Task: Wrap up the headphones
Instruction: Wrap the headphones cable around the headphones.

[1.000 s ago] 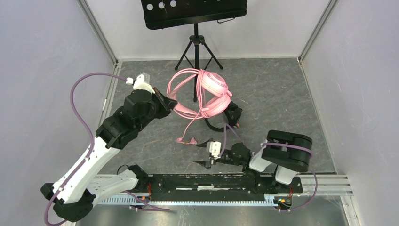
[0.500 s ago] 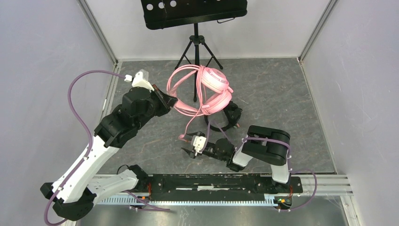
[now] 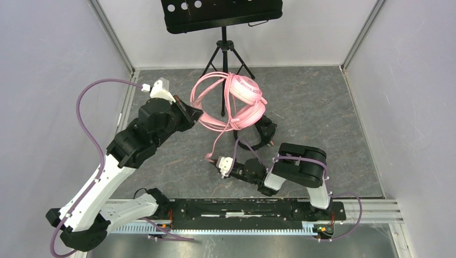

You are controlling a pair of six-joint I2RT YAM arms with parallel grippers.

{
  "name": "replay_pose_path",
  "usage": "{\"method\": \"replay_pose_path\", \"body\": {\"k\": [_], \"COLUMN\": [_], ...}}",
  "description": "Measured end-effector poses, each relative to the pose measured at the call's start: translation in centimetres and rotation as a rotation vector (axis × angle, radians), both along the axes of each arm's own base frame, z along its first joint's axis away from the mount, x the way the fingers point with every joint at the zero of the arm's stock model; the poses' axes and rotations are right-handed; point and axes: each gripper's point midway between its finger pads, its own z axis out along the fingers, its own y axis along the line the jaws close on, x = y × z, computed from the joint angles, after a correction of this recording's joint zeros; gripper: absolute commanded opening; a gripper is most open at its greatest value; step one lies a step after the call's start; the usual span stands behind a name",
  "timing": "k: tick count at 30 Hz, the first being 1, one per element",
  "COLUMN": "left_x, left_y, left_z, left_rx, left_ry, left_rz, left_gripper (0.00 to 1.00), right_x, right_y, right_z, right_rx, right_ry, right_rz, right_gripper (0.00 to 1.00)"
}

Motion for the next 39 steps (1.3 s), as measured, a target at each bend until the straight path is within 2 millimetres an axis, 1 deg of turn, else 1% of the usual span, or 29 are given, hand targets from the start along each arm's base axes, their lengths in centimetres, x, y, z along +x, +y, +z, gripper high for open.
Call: {"method": "replay_pose_path", "body": {"k": [1,2,6,8,12,16,21,23,25,27,29,34,39], "left_x": [0.0,0.0,0.0,0.0,0.3,0.5,0.6,0.5,0.3,0.1,-0.2,-0.9,-2.5], "left_y": [-0.1,-0.1,-0.1,-0.1,0.1,0.6,1.2,1.6,1.8,2.0,2.1,1.8,1.3], "left_z": [0.1,0.1,0.4,0.8,2.5,4.4,6.0,6.1,5.9,6.0,6.6,7.9,9.0], "left_rx": [-0.002,-0.003,-0.002,-0.001,-0.005,-0.004,0.027,0.053,0.07,0.076,0.068,0.039,0.021], "left_ry": [-0.001,-0.001,-0.005,-0.014,-0.051,-0.096,-0.125,-0.122,-0.117,-0.113,-0.12,-0.137,-0.151], "left_rz": [-0.002,-0.004,-0.007,-0.009,0.001,0.02,0.032,0.031,0.03,0.028,0.024,-0.013,-0.092], "left_gripper": [0.02,0.02,0.02,0.02,0.02,0.02,0.02,0.02,0.02,0.02,0.02,0.02,0.02], "right_x": [0.0,0.0,-0.4,-0.9,-2.7,-4.4,-5.2,-5.3,-5.0,-4.4,-3.7,-2.7,-1.6], "right_y": [0.0,-0.1,-0.7,-1.6,-4.0,-5.6,-8.8,-10.3,-11.2,-11.5,-11.9,-12.5,-13.6], "right_z": [0.0,0.0,-0.4,-0.4,0.1,0.9,1.0,0.6,0.6,0.9,1.3,3.4,6.3], "right_rx": [-0.001,-0.003,-0.017,-0.02,-0.016,-0.001,0.007,0.002,0.004,0.014,0.028,0.096,0.188], "right_ry": [-0.002,-0.005,0.001,0.013,0.052,0.064,0.095,0.111,0.114,0.109,0.101,0.077,0.043], "right_rz": [0.0,0.0,0.005,0.012,0.037,0.062,0.028,-0.006,-0.039,-0.077,-0.12,-0.186,-0.262], "right_gripper": [0.01,0.0,0.0,0.0,0.0,0.0,0.0,0.0,0.0,0.0,0.0,0.0,0.0]}}
